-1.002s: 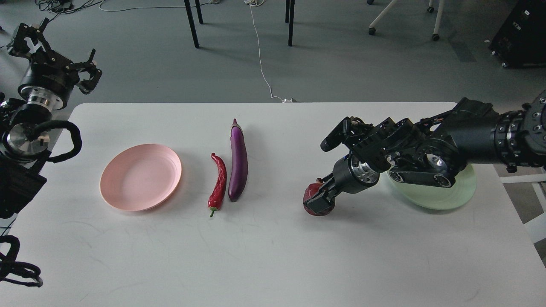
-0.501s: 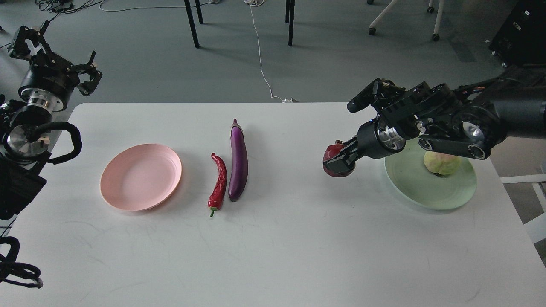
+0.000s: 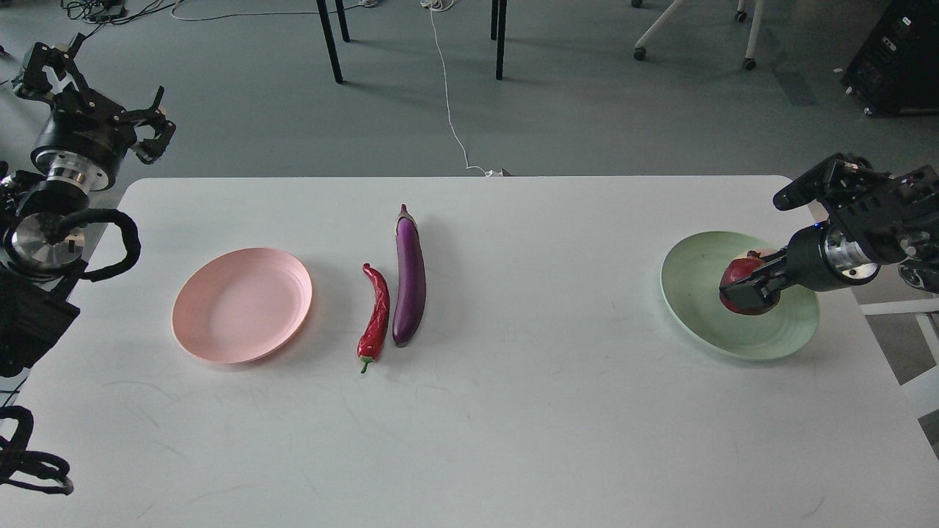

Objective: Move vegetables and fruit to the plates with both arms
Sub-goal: 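Place the pomegranate on the green plate and open the right gripper, then withdraw the right gripper and reach the left gripper toward the eggplant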

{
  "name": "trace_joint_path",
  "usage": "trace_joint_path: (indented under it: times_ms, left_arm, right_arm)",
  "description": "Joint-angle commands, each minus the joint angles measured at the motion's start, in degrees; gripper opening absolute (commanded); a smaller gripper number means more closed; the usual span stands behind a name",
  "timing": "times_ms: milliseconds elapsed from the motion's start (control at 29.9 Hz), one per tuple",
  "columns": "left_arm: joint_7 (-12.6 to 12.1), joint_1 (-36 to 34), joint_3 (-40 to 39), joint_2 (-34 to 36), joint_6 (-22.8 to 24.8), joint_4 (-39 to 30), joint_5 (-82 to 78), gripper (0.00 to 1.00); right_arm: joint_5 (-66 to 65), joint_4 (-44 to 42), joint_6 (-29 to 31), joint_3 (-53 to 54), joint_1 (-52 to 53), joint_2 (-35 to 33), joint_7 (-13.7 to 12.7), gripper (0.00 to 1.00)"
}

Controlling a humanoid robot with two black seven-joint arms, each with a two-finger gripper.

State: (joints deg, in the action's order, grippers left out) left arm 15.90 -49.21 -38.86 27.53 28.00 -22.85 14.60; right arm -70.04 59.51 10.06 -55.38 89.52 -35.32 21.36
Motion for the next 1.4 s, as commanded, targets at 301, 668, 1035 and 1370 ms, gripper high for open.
trace_joint_path:
  times_ms: [301,668,1035,1370]
  left_arm:
    - [-0.8,-0.2,0.5,0.0,0.0,0.0,-0.2,0.99]
    - [-1.0,-3.8,4.5,-0.4,0.0,-2.5,-2.5,0.99]
    - [0.0,-10.5,8.4,-1.0,0.0,-5.3,-30.0,0.98]
    - [-0.1,-9.8,11.4,-2.7,0.0,-20.3,-60.4,0.98]
  right_arm:
    - [1.5,-0.7,-0.6,4.6,-1.9,-0.5,0.0,0.97]
    - [27.4,-7.4,-2.6,22.4,-6.3,-3.0,0.2,0.97]
    - [29.0,-15.3,-4.0,61.2,-24.8,-4.4,0.8,0.99]
    - [59.5,-15.0,-2.3,84.8,-39.7,-1.2,0.8,0.99]
